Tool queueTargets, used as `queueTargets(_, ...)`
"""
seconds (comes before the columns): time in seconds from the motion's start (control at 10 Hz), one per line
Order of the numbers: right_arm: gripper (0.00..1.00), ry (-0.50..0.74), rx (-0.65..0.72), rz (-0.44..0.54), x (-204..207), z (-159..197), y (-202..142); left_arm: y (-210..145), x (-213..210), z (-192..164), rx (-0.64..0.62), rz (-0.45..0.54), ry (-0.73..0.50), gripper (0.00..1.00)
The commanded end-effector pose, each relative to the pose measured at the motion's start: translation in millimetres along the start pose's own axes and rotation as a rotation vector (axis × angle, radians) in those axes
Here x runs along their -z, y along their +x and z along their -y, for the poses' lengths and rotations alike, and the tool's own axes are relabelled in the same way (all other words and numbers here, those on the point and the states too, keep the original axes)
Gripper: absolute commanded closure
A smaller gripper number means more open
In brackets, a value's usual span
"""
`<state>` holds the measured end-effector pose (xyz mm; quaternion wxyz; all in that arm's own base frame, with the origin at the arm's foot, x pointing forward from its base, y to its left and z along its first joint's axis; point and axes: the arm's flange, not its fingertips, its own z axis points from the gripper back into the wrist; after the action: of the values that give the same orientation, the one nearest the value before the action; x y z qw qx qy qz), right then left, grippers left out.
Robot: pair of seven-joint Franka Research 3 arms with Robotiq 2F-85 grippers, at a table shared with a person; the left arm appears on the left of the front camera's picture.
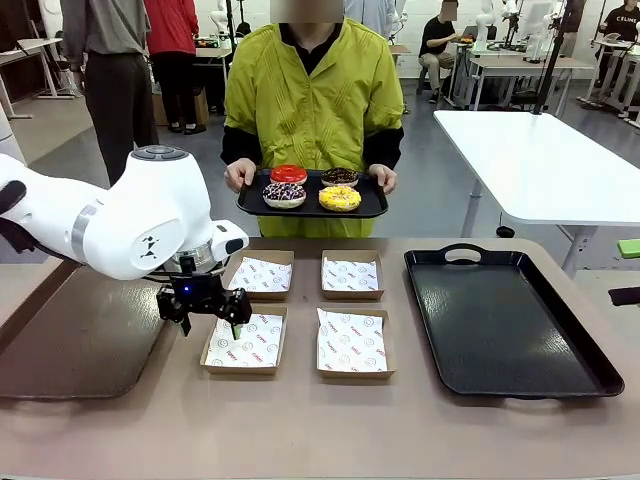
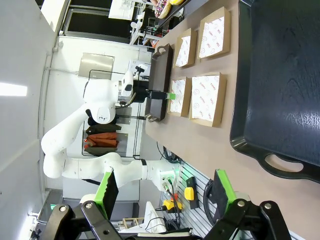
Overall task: Individually package the donuts and arrange them on the tray.
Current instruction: Pick up one Paper togo box.
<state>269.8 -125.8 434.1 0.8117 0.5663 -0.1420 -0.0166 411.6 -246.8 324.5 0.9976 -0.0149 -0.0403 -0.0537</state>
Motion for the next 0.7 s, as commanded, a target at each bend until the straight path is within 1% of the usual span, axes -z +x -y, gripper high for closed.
queueTargets(0.0, 0.00, 0.018, -0.013, 0.005, 0.3, 0.2, 1.9, 11.5, 7.6, 9.9, -0.043, 0.047, 0.001, 0.39)
queueTargets(0.1, 0.00, 0.018, -0.013, 0.005, 0.3, 0.2, 1.9, 12.5, 8.2, 9.8, -0.044, 0.045, -0.003, 0.55)
queueTargets(0.2, 0.00, 0.018, -0.013, 0.005, 0.3, 0.2, 1.9, 12.5, 8.2, 9.8, -0.045, 0.043, 0.000, 0.94)
queueTargets(0.3, 0.00, 0.018, -0.013, 0.005, 0.3, 0.2, 1.9, 11.8, 6.5, 9.0, -0.043, 0.043, 0.000, 1.00)
queueTargets(0.5, 0.00, 0.018, -0.013, 0.005, 0.3, 0.2, 1.9, 10.6, 3.0, 6.7, -0.041, 0.039, 0.001, 1.00)
queueTargets(0.6, 0.00, 0.018, -0.013, 0.005, 0.3, 0.2, 1.9, 10.5, 3.0, 6.7, -0.041, 0.037, 0.001, 0.90)
